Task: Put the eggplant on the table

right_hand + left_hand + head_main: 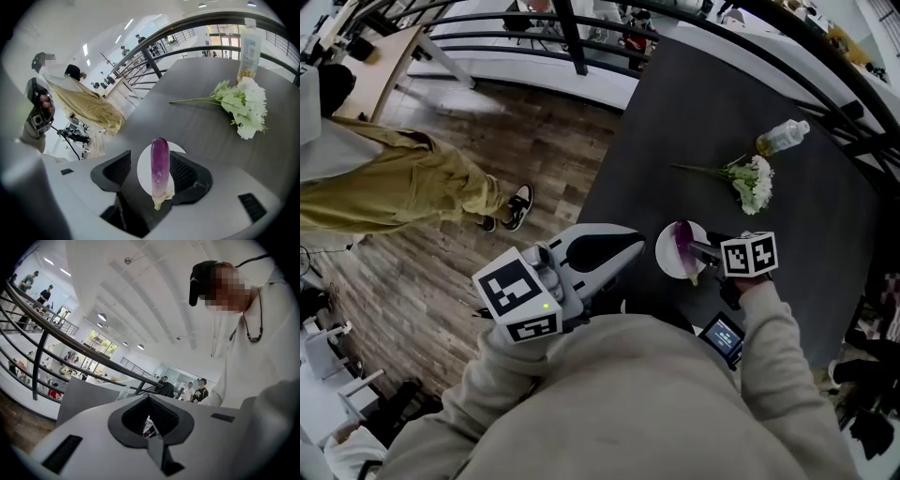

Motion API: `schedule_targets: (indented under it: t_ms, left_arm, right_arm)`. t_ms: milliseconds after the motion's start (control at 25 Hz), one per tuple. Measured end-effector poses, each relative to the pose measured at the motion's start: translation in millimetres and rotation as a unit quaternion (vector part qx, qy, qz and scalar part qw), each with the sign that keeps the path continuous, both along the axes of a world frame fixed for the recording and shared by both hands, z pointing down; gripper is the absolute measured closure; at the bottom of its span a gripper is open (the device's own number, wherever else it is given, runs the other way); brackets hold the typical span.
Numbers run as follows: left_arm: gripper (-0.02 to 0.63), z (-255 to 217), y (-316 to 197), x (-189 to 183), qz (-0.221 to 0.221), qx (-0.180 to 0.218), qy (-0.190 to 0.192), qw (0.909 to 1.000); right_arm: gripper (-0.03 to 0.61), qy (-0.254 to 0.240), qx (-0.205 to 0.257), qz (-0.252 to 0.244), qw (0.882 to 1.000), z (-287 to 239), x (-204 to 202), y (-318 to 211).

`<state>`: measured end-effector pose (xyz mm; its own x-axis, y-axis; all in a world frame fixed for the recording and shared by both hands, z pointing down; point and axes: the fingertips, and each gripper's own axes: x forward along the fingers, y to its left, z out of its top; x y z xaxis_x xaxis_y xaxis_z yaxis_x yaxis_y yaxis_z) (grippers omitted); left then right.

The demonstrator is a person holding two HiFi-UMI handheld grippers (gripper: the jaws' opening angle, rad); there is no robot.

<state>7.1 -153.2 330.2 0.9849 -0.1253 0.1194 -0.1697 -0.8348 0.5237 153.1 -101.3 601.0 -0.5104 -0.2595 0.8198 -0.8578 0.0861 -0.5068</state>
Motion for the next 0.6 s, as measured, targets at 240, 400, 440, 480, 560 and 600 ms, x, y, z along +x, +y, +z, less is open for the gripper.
schedule_targets:
  t_ms: [240, 400, 440, 480, 560, 600]
  left_arm:
    - [0.607, -2.2, -1.5, 24.7, 0.044, 0.005, -0.008, 0.999]
    - [0.607, 2.9, 0.0, 44.5, 0.075, 0.004, -0.019, 0.997]
    - [0.607, 2.1, 1.5, 48.5, 0.084, 0.004, -0.021, 0.9963]
    - [0.607, 0.6, 2.6, 52.7, 0.093, 0.006, -0.021, 0.9954]
    - [0.607, -4.8, 2.3, 63.1, 0.111, 0.014, -0.02, 0.9935]
    - [0.607, -8.1, 2.1, 68.6, 0.121, 0.021, -0.019, 0.9922]
  right_arm:
    - [0.345, -0.033, 0.042, 0.027, 0.998, -35.3, 14.9, 4.3]
    - [0.496, -0.051, 0.068, 0.054, 0.995, -54.0, 29.9, 11.7]
    - [0.5, -0.054, 0.073, 0.059, 0.994, -59.9, 31.4, 15.9]
    - [0.512, -0.058, 0.081, 0.064, 0.993, -66.9, 32.8, 19.7]
    - [0.532, -0.068, 0.105, 0.076, 0.989, -84.9, 38.0, 20.6]
    - [0.542, -0.074, 0.12, 0.084, 0.986, -95.0, 41.0, 19.3]
